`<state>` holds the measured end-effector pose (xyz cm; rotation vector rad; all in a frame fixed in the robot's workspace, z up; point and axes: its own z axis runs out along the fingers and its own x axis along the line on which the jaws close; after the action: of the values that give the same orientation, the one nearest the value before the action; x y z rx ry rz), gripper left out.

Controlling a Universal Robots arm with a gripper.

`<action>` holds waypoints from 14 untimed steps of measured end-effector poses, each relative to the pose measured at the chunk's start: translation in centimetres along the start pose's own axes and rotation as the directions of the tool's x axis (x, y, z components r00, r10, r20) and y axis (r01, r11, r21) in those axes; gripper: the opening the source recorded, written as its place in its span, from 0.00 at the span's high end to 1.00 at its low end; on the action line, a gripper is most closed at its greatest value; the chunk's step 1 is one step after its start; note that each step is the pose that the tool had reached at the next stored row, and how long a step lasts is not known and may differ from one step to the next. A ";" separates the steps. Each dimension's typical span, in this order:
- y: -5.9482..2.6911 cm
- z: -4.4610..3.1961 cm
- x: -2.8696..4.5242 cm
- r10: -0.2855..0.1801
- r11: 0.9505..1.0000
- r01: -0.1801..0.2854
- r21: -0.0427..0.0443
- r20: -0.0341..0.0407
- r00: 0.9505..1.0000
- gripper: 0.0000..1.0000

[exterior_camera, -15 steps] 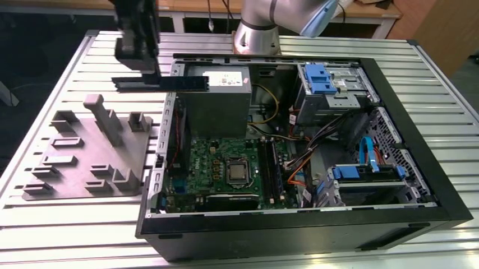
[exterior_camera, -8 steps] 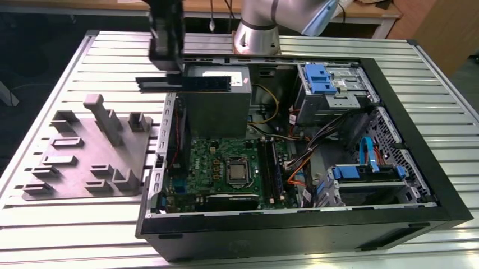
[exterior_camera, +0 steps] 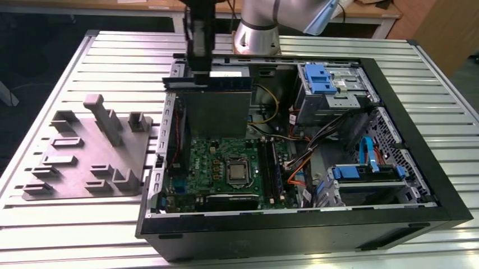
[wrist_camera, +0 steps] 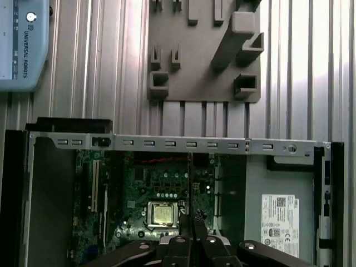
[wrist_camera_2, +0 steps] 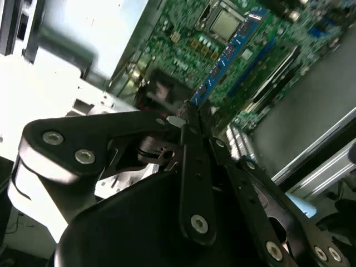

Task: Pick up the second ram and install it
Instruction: 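Pick up the second ram and move it above second insertion slot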

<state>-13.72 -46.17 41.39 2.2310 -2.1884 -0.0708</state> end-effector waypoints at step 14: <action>-4.92 1.16 0.14 0.000 1.000 0.000 0.000 0.000 1.000 0.87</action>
<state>-8.85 -46.19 40.02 2.2310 -2.1884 -0.0709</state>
